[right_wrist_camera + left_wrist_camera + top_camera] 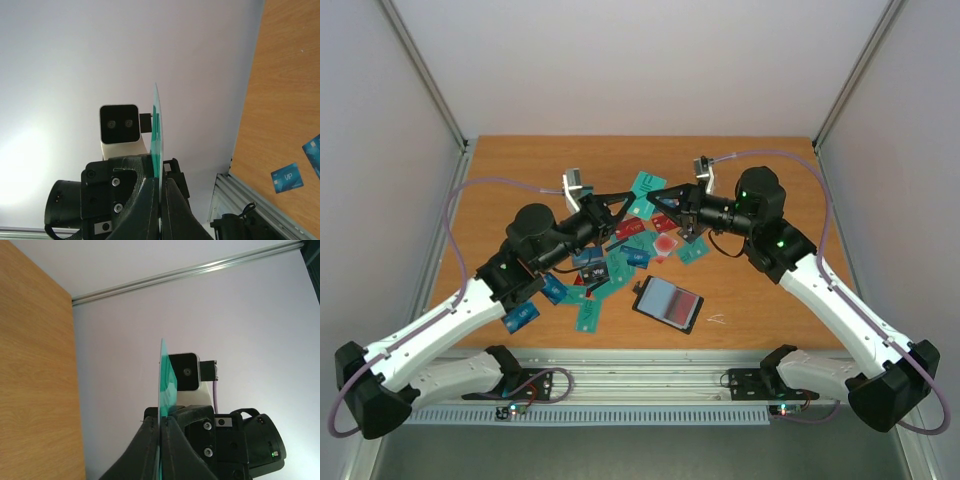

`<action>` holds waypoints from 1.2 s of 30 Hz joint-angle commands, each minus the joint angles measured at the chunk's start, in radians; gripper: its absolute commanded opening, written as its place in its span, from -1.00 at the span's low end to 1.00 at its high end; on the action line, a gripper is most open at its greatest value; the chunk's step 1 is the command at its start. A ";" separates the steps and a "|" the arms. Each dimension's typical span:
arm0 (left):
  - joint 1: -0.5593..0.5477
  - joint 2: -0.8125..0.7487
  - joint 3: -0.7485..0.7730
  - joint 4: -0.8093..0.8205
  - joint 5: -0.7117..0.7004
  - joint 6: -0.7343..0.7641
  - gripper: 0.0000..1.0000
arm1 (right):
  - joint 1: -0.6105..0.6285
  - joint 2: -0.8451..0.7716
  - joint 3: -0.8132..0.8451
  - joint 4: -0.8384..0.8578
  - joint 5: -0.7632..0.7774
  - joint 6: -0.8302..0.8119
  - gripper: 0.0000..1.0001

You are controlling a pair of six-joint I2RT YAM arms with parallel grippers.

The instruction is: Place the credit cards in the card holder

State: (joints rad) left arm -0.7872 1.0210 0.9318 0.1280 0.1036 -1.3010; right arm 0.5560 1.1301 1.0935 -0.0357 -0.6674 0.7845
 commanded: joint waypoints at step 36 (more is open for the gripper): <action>0.055 0.667 0.332 -0.852 0.439 0.901 -0.33 | -0.123 -0.117 -0.508 -0.521 0.041 -0.423 -0.98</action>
State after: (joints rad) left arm -0.7097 1.6314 1.2049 -0.6811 0.4286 -0.5098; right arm 0.4374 0.9985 0.6304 -0.6506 -0.6334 0.3466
